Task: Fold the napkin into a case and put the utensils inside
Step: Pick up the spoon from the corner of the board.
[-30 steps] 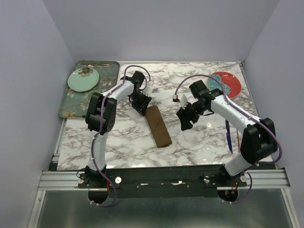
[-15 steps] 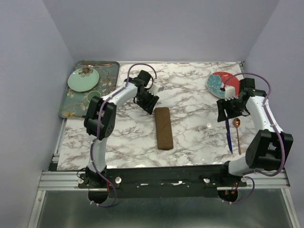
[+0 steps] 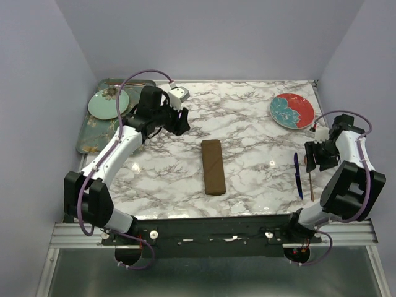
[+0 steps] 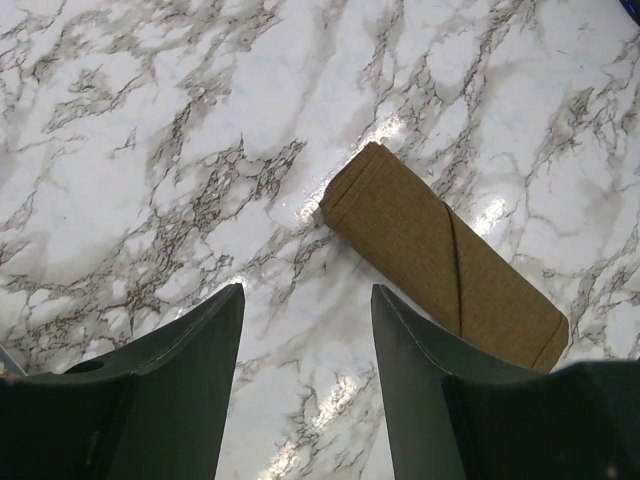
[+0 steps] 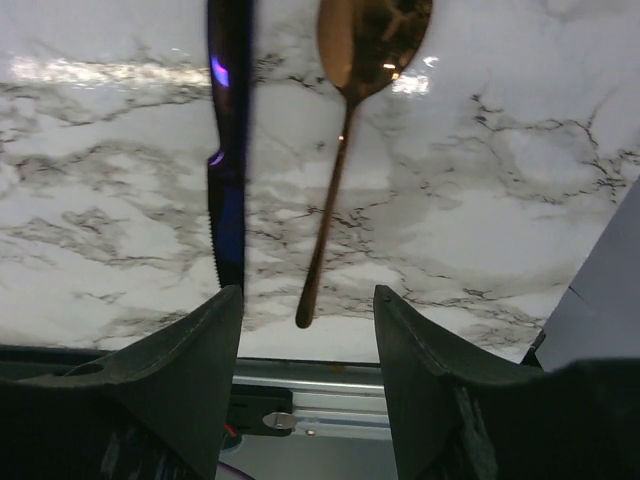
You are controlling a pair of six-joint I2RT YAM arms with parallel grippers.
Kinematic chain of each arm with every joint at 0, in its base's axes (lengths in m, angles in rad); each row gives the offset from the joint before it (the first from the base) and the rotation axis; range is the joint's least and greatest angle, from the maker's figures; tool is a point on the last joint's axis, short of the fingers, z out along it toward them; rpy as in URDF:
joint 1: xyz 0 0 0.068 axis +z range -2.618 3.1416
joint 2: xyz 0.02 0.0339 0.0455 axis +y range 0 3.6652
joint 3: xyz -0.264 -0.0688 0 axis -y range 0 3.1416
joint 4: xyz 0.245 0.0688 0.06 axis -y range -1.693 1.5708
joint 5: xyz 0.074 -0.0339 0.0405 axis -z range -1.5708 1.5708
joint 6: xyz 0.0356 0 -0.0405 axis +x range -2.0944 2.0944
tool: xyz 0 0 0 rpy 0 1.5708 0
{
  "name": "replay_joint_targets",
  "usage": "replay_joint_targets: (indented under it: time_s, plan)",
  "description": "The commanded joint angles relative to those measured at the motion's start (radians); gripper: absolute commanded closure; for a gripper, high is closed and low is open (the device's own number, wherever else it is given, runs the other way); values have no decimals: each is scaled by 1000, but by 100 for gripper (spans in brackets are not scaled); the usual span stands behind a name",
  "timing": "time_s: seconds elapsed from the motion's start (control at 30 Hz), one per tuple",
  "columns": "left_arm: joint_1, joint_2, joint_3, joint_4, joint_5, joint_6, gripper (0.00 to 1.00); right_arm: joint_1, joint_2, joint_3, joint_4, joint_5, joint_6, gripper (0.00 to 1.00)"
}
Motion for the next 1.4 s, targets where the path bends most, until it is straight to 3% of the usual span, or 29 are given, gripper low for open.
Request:
replay_joint_targets:
  time_s: [0.0, 0.37, 0.9, 1.1, 1.23, 1.37]
  plan:
    - [4, -39, -47, 75, 44, -24, 37, -58, 82, 12, 65, 68, -16, 39]
    - [5, -47, -73, 52, 13, -30, 37, -74, 318, 119, 106, -1, 12, 48]
    - [27, -15, -82, 22, -45, -78, 37, -61, 372, 104, 189, -4, 107, 59]
    - [30, -19, -102, 32, -52, -87, 37, -8, 357, 75, 212, -15, 116, 70]
    - [31, -22, -109, 38, -58, -86, 36, 5, 363, 98, 191, -21, 126, 99]
    - [41, -39, -115, 30, -59, -81, 36, 6, 282, 149, 118, -18, 121, 99]
